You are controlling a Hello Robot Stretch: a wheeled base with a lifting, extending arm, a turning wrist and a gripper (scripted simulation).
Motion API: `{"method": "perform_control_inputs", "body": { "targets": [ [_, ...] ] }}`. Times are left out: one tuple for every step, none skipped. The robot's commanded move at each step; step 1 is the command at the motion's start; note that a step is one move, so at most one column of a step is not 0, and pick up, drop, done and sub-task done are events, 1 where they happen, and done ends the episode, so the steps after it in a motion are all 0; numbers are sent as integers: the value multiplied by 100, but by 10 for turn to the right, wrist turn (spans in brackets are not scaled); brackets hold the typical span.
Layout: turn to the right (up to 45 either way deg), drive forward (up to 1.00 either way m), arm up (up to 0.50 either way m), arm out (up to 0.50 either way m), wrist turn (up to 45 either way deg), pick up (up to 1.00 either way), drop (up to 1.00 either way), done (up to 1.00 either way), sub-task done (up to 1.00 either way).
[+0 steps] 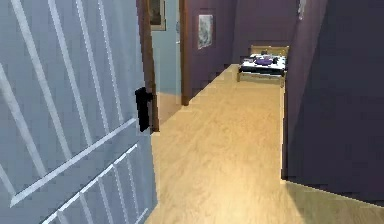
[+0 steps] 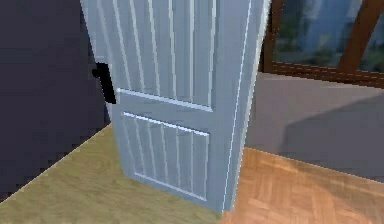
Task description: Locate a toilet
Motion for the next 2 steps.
{"method": "perform_control_inputs", "body": {
  "targets": [
    [150,0,0,0,0,0,0,0,0],
    [0,100,0,0,0,0,0,0,0]
  ]
}}
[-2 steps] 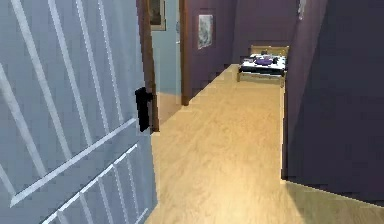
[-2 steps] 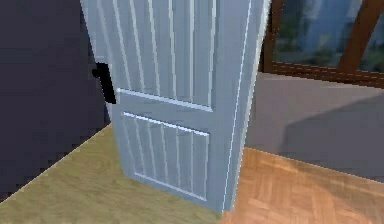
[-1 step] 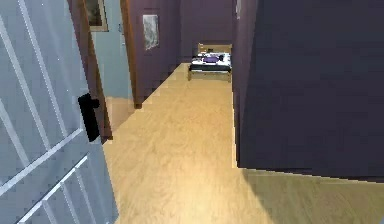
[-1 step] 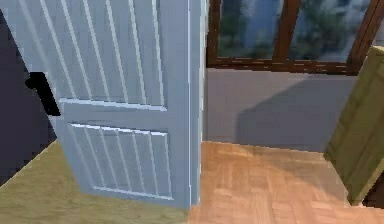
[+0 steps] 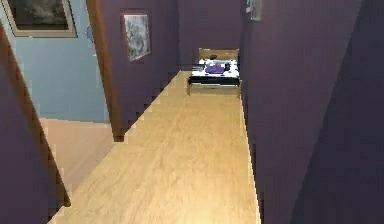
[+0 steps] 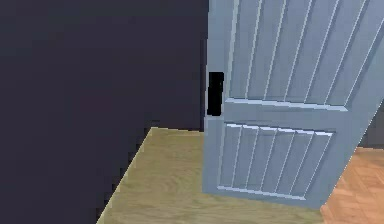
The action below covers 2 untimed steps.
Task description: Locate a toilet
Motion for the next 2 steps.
{"method": "perform_control_inputs", "body": {
  "targets": [
    [120,0,0,0,0,0,0,0,0],
    [0,20,0,0,0,0,0,0,0]
  ]
}}
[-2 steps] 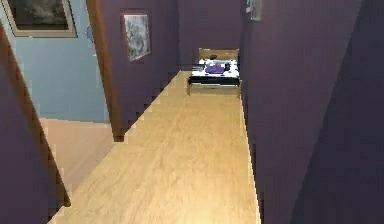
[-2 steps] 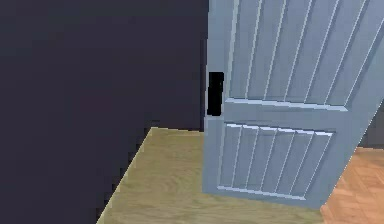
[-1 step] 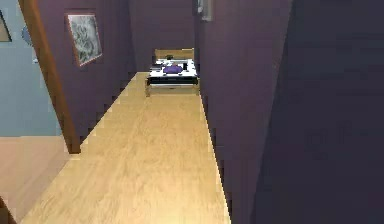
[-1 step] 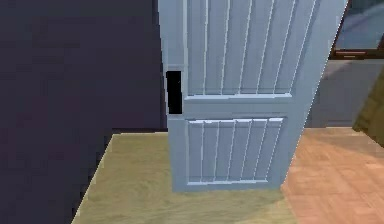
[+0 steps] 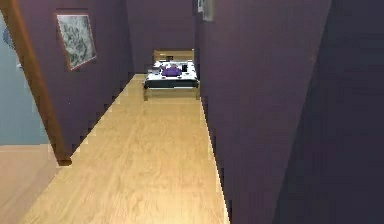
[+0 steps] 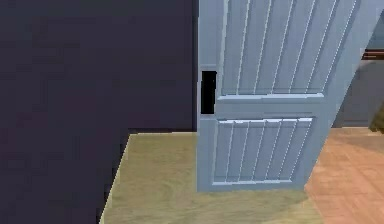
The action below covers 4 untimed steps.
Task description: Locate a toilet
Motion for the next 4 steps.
{"method": "perform_control_inputs", "body": {
  "targets": [
    [-390,0,0,0,0,0,0,0,0],
    [0,100,0,0,0,0,0,0,0],
    [-90,0,0,0,0,0,0,0,0],
    [0,25,0,0,0,0,0,0,0]
  ]
}}
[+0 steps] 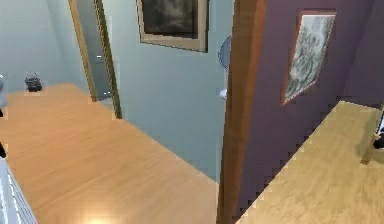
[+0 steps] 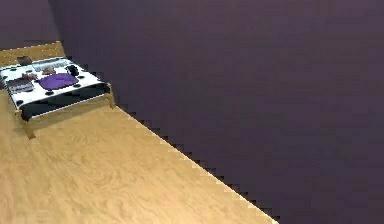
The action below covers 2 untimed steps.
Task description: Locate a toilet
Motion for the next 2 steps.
{"method": "perform_control_inputs", "body": {
  "targets": [
    [30,0,0,0,0,0,0,0,0],
    [450,0,0,0,0,0,0,0,0]
  ]
}}
